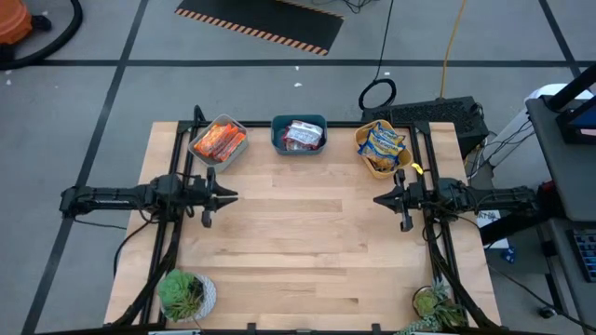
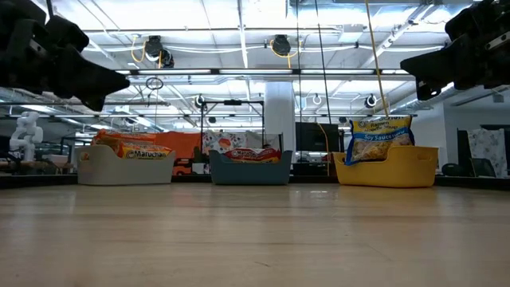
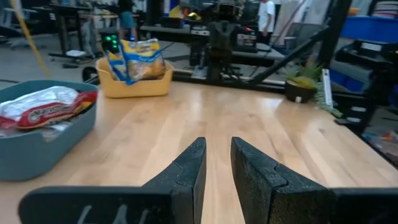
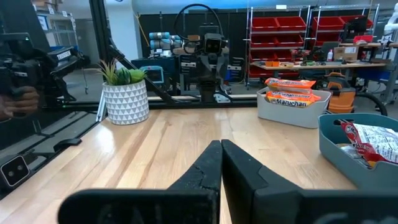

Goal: Sort Maruchan noodles
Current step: Return to Home Position

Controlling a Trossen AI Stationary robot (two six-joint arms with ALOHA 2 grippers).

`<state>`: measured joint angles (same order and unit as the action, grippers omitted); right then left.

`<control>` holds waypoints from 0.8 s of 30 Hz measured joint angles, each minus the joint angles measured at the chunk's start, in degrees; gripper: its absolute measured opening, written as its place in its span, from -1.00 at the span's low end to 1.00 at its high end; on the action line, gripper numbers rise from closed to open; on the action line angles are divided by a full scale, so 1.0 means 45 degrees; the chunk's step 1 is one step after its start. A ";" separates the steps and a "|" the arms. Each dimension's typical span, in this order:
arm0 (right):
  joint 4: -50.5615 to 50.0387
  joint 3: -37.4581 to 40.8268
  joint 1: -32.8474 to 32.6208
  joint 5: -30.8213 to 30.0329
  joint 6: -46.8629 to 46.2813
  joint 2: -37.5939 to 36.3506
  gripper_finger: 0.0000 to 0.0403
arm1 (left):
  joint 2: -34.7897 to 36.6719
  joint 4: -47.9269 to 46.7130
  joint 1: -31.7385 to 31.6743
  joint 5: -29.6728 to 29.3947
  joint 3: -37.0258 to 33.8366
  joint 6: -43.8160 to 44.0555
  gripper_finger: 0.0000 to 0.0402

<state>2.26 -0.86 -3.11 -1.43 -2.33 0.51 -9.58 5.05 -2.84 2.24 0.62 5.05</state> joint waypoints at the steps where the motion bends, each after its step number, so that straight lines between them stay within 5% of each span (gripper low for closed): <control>1: 0.0000 0.0000 0.0000 0.0000 0.0000 0.0000 -0.98 | -0.0005 0.0064 0.0266 -0.0385 0.0000 0.0042 -0.61; 8: 0.0005 0.0000 0.0000 -0.0001 0.0000 0.0000 -0.98 | 0.0763 0.0206 0.2089 -0.2703 0.0000 -0.0640 -0.61; 24: 0.0000 0.0001 0.0000 -0.0001 -0.0002 -0.0005 -0.98 | 0.2084 -0.0799 0.2034 -0.1482 0.0015 -0.2008 -0.61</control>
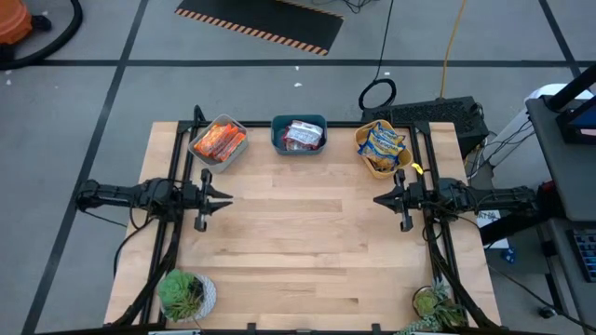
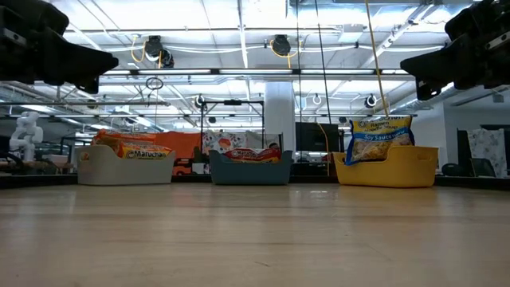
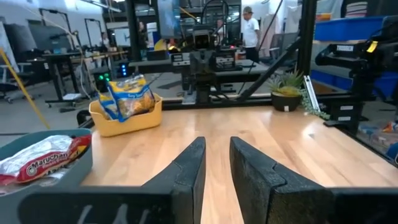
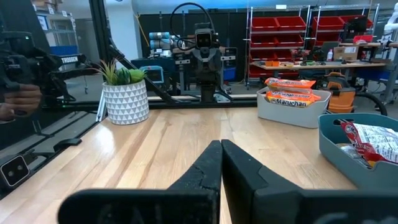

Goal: Sort Maruchan noodles
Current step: Return to Home Position

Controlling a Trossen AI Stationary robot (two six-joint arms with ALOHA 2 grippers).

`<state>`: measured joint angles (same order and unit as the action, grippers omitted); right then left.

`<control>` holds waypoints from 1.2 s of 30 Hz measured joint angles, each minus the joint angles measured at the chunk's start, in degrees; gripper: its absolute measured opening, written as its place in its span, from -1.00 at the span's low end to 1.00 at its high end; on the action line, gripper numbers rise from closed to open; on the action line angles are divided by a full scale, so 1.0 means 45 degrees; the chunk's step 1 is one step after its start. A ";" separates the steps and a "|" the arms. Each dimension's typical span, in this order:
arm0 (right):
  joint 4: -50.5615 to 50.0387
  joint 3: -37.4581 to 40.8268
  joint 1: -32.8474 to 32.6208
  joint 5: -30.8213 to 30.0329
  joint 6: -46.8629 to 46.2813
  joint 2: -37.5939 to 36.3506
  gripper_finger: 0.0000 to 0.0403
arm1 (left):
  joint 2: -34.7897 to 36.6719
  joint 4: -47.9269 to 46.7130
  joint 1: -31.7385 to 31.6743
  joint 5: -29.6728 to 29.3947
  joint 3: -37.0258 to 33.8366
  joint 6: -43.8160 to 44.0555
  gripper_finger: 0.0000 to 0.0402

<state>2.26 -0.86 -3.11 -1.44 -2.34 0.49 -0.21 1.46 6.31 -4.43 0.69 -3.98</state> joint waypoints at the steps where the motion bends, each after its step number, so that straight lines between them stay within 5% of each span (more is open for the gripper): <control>1: 0.0000 -0.0001 0.0000 -0.0004 0.0002 0.0005 -0.98 | 0.0000 -0.0027 -0.0129 0.0107 0.0000 0.0114 -0.61; 36: -0.0024 0.0003 0.0000 0.0001 -0.0003 0.0005 -0.98 | -0.0053 0.0087 -0.0662 0.0322 -0.0019 0.0859 -0.61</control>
